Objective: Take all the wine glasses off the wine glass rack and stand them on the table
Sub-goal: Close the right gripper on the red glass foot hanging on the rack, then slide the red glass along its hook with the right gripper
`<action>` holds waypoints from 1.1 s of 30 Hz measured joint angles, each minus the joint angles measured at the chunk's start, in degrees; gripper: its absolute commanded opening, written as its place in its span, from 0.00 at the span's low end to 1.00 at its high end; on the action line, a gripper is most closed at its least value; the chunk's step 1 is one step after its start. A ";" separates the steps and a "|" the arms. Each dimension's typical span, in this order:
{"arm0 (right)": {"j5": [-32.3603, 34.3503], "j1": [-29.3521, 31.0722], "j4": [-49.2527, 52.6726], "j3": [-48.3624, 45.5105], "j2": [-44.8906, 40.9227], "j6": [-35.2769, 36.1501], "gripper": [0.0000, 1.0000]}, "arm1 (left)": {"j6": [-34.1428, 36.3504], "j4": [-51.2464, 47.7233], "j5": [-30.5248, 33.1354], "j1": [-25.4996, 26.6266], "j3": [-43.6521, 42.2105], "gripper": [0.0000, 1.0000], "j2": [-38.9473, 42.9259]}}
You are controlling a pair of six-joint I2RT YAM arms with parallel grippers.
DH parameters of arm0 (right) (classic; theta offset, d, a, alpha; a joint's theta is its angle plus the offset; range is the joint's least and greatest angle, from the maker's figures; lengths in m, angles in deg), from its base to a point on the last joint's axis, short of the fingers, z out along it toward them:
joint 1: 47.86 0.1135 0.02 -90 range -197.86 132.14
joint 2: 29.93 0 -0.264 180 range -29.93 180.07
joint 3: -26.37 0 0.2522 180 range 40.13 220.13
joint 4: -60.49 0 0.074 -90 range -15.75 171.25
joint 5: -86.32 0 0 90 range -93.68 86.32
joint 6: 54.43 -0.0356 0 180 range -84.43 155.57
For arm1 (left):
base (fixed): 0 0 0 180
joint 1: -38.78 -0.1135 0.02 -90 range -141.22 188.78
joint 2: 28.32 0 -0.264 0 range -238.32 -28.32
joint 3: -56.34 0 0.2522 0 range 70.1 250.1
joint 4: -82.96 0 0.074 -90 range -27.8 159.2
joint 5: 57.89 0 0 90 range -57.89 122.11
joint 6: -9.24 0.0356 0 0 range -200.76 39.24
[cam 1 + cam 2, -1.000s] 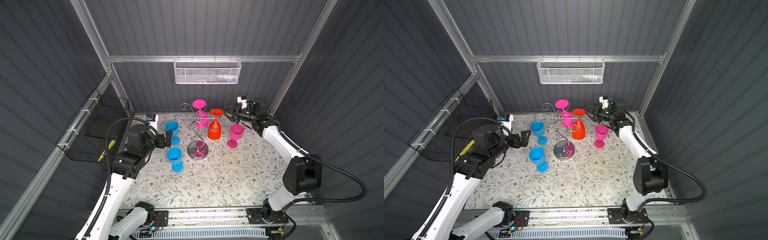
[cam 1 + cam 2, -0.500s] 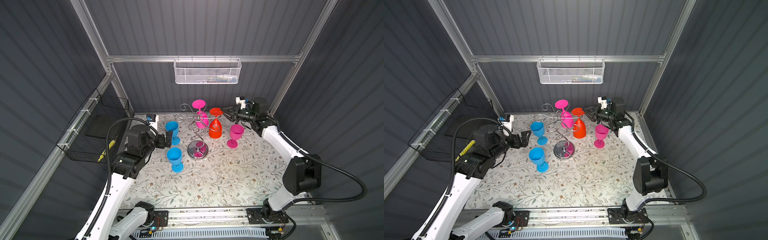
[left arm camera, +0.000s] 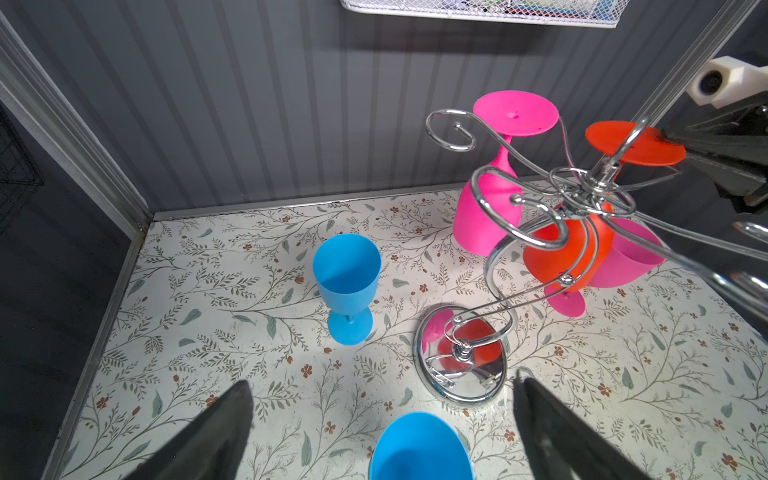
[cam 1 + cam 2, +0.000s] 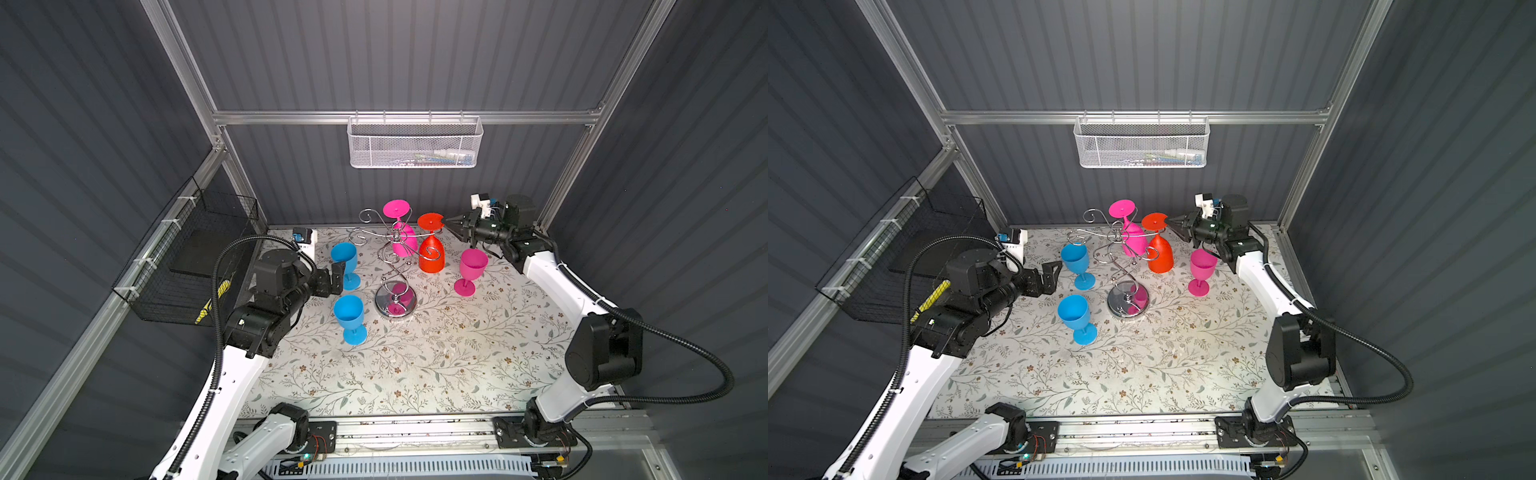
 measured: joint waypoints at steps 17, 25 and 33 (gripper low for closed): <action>0.20 0.35 0.57 0.00 -0.37 -0.04 0.00 | -0.02 0.00 -0.02 0.00 0.00 0.99 0.00; 0.63 0.37 1.51 0.63 -3.17 -0.04 0.00 | -0.02 0.00 -0.02 -0.02 0.00 0.99 0.00; 1.44 0.37 2.12 0.74 -5.27 -0.04 0.00 | -0.02 0.00 -0.02 -0.02 0.00 0.99 0.11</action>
